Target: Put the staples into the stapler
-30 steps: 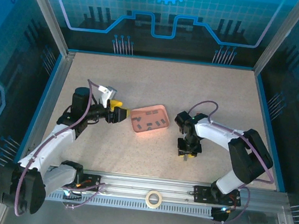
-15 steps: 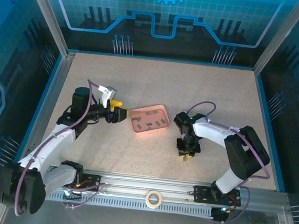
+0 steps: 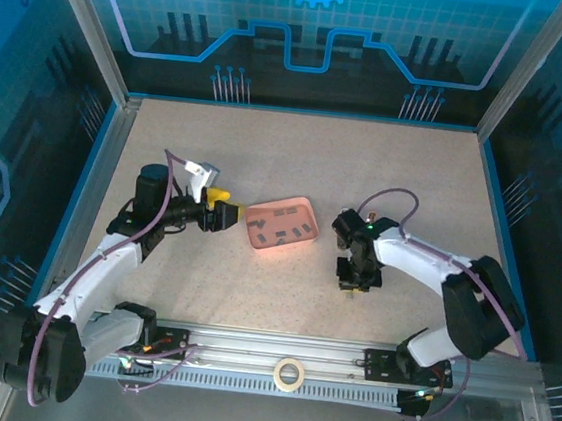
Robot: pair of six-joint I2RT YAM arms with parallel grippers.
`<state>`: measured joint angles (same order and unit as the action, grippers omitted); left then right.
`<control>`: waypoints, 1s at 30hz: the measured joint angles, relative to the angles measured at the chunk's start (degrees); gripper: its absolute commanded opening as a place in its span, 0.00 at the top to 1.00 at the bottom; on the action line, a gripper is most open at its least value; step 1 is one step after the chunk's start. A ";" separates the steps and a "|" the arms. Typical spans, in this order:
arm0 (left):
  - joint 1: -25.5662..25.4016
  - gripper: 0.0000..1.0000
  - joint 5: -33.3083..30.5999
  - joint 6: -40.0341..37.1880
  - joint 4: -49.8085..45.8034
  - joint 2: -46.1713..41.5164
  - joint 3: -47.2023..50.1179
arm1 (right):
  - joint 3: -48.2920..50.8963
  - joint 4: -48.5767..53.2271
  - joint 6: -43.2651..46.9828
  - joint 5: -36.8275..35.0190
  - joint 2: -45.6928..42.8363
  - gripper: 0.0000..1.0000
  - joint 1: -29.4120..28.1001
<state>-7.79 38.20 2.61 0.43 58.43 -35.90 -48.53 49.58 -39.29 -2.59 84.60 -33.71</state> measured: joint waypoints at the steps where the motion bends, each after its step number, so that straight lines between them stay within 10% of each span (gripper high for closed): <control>1: 0.00 0.26 -0.02 0.02 0.04 0.00 0.15 | -0.39 0.09 -0.13 -0.76 -1.40 0.83 0.00; 30: -0.63 0.25 -2.97 -1.38 0.94 -0.02 1.33 | -12.68 -19.28 8.92 -11.93 9.33 0.83 4.92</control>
<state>-8.43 35.22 1.23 1.37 58.41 -34.57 -61.21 30.30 -30.37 -14.52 93.93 -28.80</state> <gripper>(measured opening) 0.746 0.169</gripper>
